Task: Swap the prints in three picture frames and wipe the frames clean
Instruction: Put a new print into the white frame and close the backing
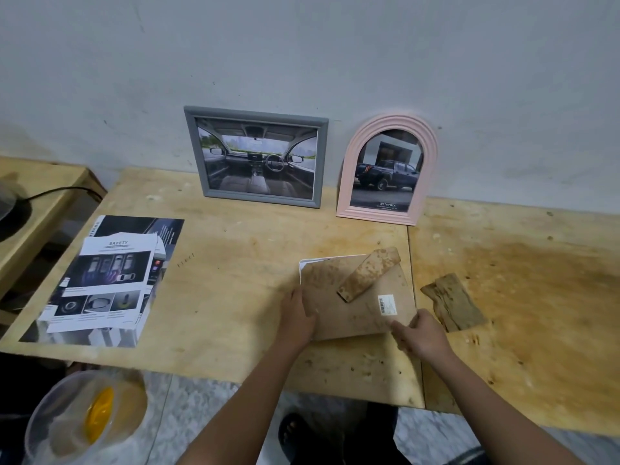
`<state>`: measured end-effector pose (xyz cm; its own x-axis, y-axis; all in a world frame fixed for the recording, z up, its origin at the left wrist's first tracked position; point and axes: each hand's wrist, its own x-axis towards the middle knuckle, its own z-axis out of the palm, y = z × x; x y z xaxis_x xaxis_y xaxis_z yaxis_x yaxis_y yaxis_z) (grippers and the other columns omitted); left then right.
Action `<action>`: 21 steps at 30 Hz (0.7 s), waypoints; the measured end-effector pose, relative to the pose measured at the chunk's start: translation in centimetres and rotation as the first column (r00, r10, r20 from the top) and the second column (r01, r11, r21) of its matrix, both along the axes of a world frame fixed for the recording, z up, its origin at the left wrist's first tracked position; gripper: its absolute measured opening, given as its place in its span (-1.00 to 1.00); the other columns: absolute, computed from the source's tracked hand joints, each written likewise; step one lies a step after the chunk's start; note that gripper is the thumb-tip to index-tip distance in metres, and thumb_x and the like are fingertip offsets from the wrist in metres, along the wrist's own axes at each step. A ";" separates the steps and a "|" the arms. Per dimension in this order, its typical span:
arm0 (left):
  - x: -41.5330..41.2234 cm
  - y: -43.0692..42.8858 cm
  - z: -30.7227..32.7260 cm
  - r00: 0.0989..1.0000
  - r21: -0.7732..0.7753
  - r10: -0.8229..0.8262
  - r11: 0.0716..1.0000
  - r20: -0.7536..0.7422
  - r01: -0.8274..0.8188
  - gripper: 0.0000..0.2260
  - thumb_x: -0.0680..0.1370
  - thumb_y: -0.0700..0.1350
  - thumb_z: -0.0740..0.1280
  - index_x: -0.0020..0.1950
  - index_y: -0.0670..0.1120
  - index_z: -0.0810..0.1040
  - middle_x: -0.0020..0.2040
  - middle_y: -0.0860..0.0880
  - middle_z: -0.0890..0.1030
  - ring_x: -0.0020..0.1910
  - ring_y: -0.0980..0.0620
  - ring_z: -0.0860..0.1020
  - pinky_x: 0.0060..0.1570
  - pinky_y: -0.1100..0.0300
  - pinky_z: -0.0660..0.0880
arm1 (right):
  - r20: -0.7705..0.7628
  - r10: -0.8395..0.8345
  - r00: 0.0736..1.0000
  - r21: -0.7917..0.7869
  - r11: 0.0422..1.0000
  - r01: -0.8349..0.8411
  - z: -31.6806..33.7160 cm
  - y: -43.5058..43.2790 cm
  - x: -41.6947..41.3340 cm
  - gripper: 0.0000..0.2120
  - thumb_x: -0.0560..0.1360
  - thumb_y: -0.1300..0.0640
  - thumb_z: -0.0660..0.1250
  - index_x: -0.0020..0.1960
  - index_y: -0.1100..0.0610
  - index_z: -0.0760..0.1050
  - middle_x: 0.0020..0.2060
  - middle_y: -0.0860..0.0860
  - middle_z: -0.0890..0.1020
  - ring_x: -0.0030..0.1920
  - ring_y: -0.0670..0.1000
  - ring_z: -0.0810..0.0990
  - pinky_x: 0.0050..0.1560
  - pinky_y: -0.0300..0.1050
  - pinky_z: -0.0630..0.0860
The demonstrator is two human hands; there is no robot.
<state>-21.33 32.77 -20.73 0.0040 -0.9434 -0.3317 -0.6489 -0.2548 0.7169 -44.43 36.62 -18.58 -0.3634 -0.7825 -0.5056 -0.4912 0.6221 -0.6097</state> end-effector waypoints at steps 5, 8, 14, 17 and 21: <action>-0.1 0.3 0.0 0.999 0.009 0.039 0.999 0.008 -0.039 -0.48 0.51 -0.14 0.34 0.42 -0.22 0.27 0.34 -0.17 0.35 0.31 -0.10 0.35 0.21 0.19 0.29 | -0.410 0.250 0.877 0.065 0.967 -0.245 0.0 0.7 0.5 -0.59 0.47 -0.25 0.24 0.03 0.07 0.30 -0.10 0.02 0.49 -0.14 0.03 0.50 -0.32 -0.10 0.39; 0.0 0.4 -0.2 0.999 0.041 0.048 0.998 -0.012 -0.047 -0.32 0.46 0.00 0.41 0.47 -0.19 0.21 0.42 -0.14 0.28 0.39 -0.08 0.28 0.35 0.10 0.28 | -0.418 0.281 0.864 0.068 0.958 -0.279 -0.6 0.7 -0.1 -0.67 0.51 -0.19 0.21 -0.03 0.09 0.38 -0.02 0.07 0.43 -0.04 0.04 0.42 -0.19 -0.11 0.35; -0.1 1.1 -0.1 0.999 0.085 0.031 0.996 -0.023 -0.029 -0.01 0.28 0.16 0.53 0.53 -0.11 0.06 0.49 -0.07 0.16 0.46 -0.05 0.20 0.40 0.05 0.25 | -0.137 0.156 0.978 -0.064 0.984 -0.165 -1.1 1.1 0.0 -0.55 0.55 0.07 0.25 0.42 0.07 0.27 0.00 0.08 0.35 -0.12 -0.01 0.35 -0.07 -0.18 0.31; -0.5 1.4 0.0 1.000 0.082 0.013 0.997 -0.021 -0.011 0.07 0.22 0.12 0.58 0.53 -0.11 0.01 0.49 -0.06 0.13 0.45 -0.04 0.17 0.39 0.08 0.23 | -0.101 0.146 0.984 -0.079 0.985 -0.154 -1.2 1.2 -0.1 -0.47 0.52 0.11 0.30 0.45 0.04 0.24 0.01 0.09 0.34 -0.13 -0.04 0.32 -0.05 -0.18 0.32; -0.9 1.4 0.2 0.999 0.062 0.033 0.998 -0.023 -0.031 0.06 0.22 0.03 0.59 0.53 -0.10 0.01 0.49 -0.07 0.15 0.45 -0.05 0.18 0.38 0.08 0.24 | -0.073 0.171 0.983 -0.065 0.982 -0.176 -1.0 1.4 -0.3 -0.35 0.45 0.01 0.39 0.46 -0.01 0.19 0.04 0.08 0.32 -0.03 -0.03 0.33 0.01 -0.17 0.38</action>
<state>-22.20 34.15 -20.53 0.0253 -0.9208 -0.3891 -0.6223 -0.3191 0.7147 -44.75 37.97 -19.58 -0.2498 -0.8697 -0.4256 -0.6287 0.4800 -0.6119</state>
